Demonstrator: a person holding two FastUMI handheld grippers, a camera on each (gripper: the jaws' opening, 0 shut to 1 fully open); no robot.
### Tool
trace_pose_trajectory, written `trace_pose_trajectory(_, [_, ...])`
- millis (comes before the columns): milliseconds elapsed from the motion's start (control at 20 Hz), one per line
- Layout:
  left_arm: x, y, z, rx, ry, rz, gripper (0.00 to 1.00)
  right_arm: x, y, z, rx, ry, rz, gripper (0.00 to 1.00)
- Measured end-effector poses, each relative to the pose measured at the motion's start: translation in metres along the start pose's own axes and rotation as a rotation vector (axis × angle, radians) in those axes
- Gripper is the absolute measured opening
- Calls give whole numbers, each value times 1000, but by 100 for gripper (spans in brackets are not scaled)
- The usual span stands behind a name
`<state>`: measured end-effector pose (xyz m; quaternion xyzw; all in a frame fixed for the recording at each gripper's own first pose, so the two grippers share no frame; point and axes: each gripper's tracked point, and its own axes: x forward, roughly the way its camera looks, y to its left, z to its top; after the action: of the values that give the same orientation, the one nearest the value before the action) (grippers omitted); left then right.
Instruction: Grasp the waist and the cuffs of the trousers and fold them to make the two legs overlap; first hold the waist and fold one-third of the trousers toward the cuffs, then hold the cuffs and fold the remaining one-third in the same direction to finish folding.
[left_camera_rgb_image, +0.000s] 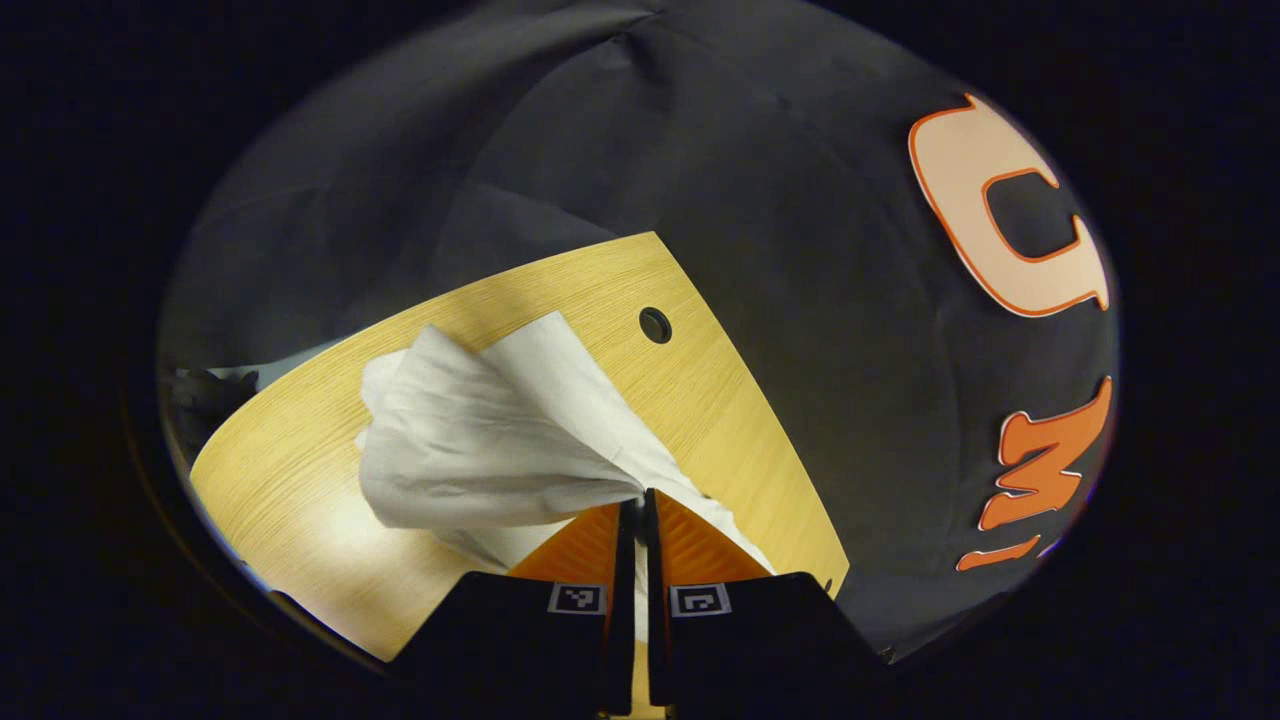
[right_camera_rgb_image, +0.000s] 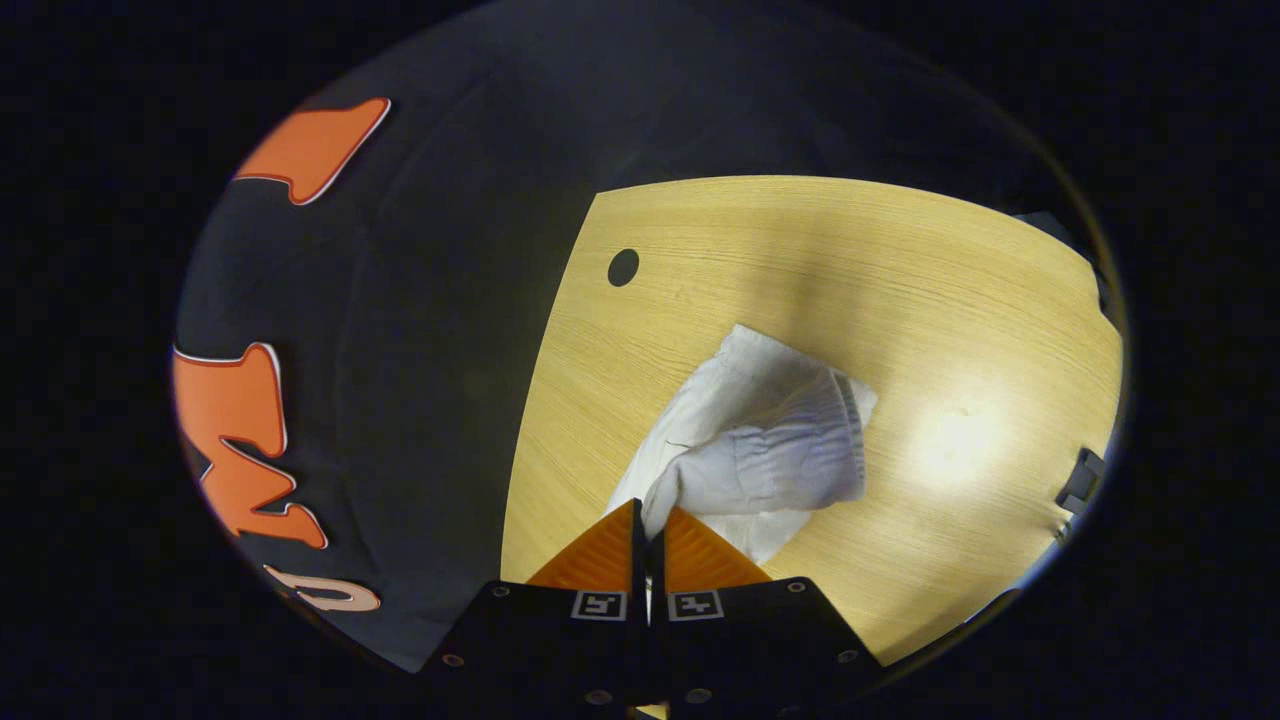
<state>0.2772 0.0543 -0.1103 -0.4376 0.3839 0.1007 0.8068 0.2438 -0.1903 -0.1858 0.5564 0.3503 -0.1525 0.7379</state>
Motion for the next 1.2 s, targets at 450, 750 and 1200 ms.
trace_pose_trajectory(450, [96, -20, 17, 68, 24, 74, 12, 93, 12, 20, -7, 85, -91, 2])
trace_pose_trajectory(750, [89, -28, 27, 154, -39, 121, 81, 93, 20, 29, -20, 74, -40, 82])
trace_pose_trajectory(1200, [20, -54, 17, 309, -122, 44, 100, 35, -26, 35, -86, 15, -1, 99])
